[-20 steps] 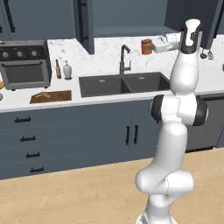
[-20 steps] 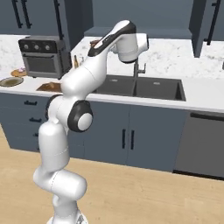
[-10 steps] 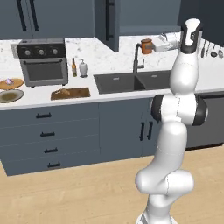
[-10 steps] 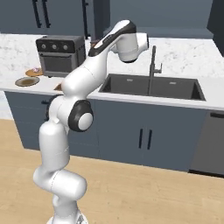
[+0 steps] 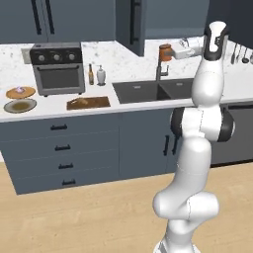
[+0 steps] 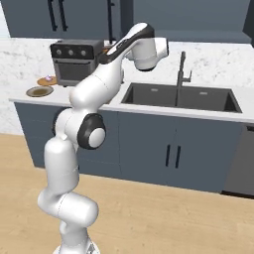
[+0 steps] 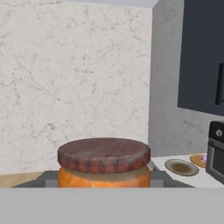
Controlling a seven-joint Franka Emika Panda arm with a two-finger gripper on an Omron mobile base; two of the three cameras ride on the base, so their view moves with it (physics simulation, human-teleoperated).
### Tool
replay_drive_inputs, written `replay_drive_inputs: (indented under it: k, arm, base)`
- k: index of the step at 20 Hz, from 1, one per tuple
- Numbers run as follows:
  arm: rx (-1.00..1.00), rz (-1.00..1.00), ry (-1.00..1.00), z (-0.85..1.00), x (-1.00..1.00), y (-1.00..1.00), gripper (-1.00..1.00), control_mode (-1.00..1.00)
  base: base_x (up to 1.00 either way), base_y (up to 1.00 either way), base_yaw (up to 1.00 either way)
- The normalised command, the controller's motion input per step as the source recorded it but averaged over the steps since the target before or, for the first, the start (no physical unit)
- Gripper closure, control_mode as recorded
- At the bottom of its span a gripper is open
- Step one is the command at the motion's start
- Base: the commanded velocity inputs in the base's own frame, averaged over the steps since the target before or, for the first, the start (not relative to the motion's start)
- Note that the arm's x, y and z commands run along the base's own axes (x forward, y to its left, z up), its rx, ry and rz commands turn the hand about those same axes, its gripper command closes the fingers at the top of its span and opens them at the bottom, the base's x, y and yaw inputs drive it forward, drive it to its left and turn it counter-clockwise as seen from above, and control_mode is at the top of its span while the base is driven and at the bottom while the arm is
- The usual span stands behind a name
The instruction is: From the different types of pastries on the counter, select a croissant and place it on the cutting board. Then retrieve a jar of jam from the cabinet and place it alongside the croissant on the cutting board.
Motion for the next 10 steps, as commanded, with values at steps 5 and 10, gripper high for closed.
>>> replay_drive_inputs:
  k: [5,10]
  arm:
    - [0.00,0.00,0.00,0.00,0.00,0.00,1.00,1.00]
    - [0.00,0.00,0.00,0.00,0.00,0.00,1.00,1.00]
  base:
    - [-0.43,0.36,0.00]
    - [-0.35,0.42,0.00]
